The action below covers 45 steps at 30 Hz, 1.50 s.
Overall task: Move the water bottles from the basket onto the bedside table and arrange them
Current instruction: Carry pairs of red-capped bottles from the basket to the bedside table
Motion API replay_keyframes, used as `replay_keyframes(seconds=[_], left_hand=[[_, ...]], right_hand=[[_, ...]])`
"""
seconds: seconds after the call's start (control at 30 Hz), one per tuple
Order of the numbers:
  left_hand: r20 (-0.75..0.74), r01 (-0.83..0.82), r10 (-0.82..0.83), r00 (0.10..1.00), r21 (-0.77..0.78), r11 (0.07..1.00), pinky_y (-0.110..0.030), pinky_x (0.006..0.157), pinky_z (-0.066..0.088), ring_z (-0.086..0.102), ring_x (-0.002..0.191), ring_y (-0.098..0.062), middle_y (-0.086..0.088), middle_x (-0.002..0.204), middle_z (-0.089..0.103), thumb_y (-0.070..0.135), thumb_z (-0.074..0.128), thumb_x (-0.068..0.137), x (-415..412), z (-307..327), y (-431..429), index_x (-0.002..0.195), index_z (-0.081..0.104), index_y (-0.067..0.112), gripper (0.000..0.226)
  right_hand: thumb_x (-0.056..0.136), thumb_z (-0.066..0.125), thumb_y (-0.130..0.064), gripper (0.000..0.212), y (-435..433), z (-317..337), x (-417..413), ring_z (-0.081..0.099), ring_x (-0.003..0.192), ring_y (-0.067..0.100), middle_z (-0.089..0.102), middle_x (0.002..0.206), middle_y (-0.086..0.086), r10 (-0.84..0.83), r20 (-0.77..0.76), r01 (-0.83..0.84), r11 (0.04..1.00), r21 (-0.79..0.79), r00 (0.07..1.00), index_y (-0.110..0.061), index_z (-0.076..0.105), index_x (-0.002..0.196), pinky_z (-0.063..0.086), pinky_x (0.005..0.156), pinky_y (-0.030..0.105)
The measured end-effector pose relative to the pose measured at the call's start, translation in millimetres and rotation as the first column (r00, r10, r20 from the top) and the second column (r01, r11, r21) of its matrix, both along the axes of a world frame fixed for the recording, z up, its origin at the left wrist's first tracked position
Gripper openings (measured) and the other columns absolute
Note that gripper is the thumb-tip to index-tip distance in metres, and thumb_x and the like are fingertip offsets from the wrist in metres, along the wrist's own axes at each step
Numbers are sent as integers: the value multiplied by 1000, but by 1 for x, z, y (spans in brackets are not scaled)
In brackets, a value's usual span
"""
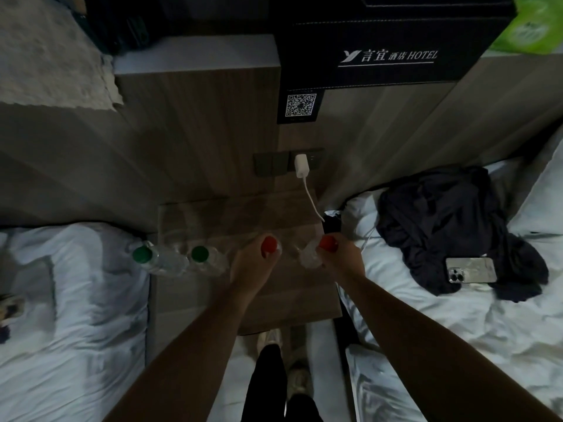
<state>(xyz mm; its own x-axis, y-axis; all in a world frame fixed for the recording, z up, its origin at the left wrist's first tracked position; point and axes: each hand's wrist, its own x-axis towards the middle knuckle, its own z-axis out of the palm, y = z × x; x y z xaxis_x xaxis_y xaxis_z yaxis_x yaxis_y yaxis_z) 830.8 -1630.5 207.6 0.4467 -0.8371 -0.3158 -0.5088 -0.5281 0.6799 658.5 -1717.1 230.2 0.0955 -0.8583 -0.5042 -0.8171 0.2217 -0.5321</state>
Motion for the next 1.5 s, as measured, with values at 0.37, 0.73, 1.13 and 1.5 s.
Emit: replay_keyframes(seconds=[0.37,0.73,1.13,1.5], left_hand=[[-314,-88,137,940,165,982,-34,89,45,58,109,-26,-9,119,59,18,59,91,-13,2,40,132,46,11,43],[-312,-310,443,841,392,866,-28,64,41,54,73,-22,-12,93,60,31,66,83,-110,4,251,130,46,15,54],[-244,-739,794,557,291,608,-13,69,48,61,82,-9,-3,101,62,22,62,89,-259,47,440,112,50,24,26],[-238,-944,968,75,296,146,-33,80,53,63,88,-16,-6,106,64,29,65,86,-364,39,569,123,52,18,41]], right_hand=[[76,66,-41,51,26,-11,-17,60,105,30,64,114,7,-22,73,15,996,92,997,-22,51,121,48,91,41],[87,63,-25,62,142,-4,-103,45,128,30,41,145,11,541,90,-547,809,216,836,-12,36,142,41,101,36],[71,60,-46,77,264,-1,-122,45,129,26,47,141,7,938,90,-897,287,335,333,-22,37,140,40,106,42],[90,58,-22,60,406,13,-84,50,122,19,45,142,1,991,85,-970,-123,210,-107,-27,32,143,47,96,35]])
